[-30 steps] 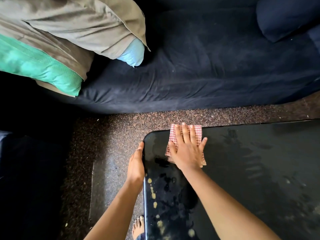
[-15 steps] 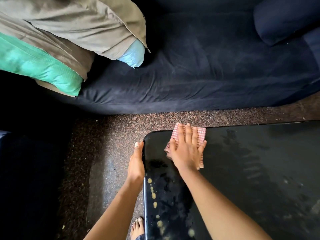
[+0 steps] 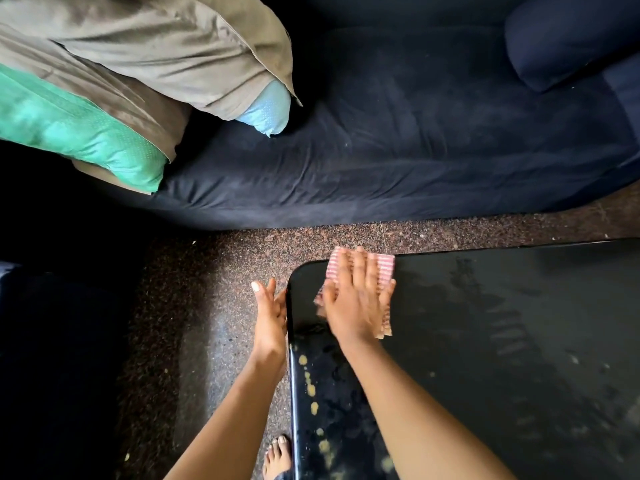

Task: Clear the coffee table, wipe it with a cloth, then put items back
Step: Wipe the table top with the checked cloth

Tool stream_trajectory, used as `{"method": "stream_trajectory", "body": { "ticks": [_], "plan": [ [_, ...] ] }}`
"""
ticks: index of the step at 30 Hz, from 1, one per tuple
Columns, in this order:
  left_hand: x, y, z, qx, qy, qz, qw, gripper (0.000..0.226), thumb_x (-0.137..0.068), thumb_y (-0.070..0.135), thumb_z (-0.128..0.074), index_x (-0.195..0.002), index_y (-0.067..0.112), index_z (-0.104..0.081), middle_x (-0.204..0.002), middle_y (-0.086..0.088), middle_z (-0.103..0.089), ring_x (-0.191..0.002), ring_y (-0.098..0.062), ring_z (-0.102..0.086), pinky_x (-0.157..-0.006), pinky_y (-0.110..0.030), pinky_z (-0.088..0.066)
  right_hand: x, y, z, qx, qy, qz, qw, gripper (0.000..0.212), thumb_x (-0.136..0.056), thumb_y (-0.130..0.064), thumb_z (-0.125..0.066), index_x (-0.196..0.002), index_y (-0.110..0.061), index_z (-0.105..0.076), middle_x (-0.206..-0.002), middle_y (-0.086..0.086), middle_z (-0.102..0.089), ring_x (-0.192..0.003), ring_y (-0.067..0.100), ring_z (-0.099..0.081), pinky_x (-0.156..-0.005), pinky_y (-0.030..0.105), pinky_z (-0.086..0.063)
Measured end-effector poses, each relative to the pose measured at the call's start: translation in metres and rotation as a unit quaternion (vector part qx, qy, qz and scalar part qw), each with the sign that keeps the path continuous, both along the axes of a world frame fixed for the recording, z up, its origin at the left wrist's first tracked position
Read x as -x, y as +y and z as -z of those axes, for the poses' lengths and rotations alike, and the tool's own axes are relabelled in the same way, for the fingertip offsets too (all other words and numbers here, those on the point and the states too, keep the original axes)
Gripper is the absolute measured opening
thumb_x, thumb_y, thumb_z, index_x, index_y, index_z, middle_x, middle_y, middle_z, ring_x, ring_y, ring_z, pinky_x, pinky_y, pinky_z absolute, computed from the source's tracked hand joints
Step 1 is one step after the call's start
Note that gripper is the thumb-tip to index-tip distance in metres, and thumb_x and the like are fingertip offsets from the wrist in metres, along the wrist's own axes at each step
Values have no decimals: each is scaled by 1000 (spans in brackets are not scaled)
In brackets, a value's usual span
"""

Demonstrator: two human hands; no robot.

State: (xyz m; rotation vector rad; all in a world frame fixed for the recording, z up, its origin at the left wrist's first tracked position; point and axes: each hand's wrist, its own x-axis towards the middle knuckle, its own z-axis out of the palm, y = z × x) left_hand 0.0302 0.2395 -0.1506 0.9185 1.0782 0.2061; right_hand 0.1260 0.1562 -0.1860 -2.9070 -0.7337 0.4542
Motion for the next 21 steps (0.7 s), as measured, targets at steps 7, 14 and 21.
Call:
{"method": "stream_trajectory", "body": {
  "ticks": [7, 14, 21],
  "plan": [
    [10, 5, 3, 48, -15, -17, 999, 86, -83, 74, -8, -150, 22, -25, -153, -9, -32, -140, -26, -32, -116, -43, -21, 20, 10, -2, -9, 6, -195, 981, 58, -97, -54, -15, -147, -40, 11, -158, -9, 13, -145, 18, 15, -113, 55, 13],
    [22, -1, 8, 46, -16, -8, 999, 85, -88, 70, -6, -148, 16, -30, -151, -4, -37, -140, -21, -33, -116, -39, -22, 4, -28, -2, 14, -16, -40, 999, 67, -86, -54, -7, -149, -35, 8, -159, -3, 8, -146, 22, 13, -115, 50, 11],
    [28, 4, 10, 34, 2, 23, 999, 83, -89, 69, -4, -146, 18, -35, -148, -3, -41, -136, -21, -40, -116, -39, -24, 40, -14, 1, 6, -2, -213, 977, 65, -91, -58, -11, -148, -37, 12, -157, -5, 18, -145, 21, 17, -116, 51, 7]
  ]
}}
